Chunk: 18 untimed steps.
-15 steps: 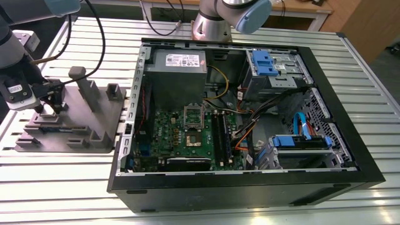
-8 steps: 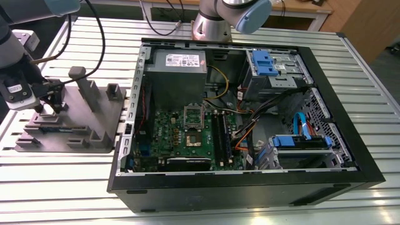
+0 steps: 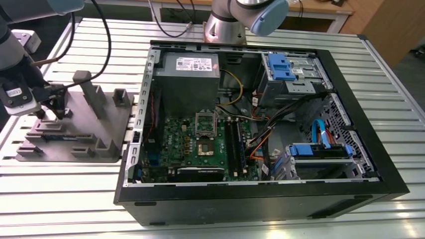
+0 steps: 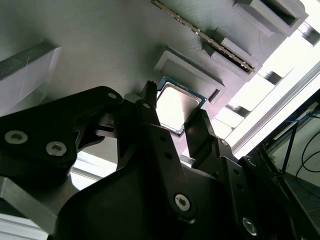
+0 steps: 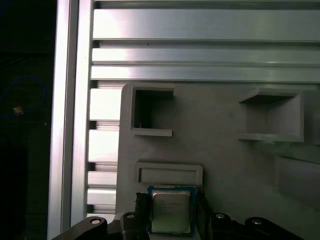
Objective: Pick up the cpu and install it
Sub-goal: 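Pick up the cpu and move it towards the insertion slot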
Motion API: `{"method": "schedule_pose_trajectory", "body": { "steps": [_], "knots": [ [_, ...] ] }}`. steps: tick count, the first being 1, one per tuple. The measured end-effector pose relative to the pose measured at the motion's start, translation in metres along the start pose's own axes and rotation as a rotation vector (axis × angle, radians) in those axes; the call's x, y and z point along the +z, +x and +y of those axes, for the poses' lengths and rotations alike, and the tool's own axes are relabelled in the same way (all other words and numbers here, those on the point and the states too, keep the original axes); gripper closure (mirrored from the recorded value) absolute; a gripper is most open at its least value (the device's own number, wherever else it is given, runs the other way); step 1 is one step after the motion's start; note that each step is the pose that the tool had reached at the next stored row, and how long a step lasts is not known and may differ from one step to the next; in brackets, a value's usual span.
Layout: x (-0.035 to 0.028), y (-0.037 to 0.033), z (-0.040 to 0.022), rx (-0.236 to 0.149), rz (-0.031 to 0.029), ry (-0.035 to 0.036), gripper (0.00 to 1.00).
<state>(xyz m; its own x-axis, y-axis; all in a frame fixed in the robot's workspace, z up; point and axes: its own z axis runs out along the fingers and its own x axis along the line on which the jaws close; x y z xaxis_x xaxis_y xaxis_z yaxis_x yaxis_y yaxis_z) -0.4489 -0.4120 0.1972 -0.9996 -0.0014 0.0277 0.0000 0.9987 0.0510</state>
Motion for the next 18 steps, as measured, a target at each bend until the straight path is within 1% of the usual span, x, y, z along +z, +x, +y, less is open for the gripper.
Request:
{"method": "schedule_pose_trajectory", "body": {
  "steps": [6, 11, 13, 18],
  "knots": [
    [-0.0020, 0.0001, 0.0001, 0.000, 0.0000, 0.0000, 0.53],
    [-0.0025, 0.0001, 0.0001, 0.000, 0.0000, 0.0000, 0.53],
    [-0.0044, 0.0001, 0.0002, 0.000, 0.0001, 0.0001, 0.53],
    [-0.0054, 0.0001, 0.0003, 0.000, 0.0001, 0.0001, 0.53]
  ]
}}
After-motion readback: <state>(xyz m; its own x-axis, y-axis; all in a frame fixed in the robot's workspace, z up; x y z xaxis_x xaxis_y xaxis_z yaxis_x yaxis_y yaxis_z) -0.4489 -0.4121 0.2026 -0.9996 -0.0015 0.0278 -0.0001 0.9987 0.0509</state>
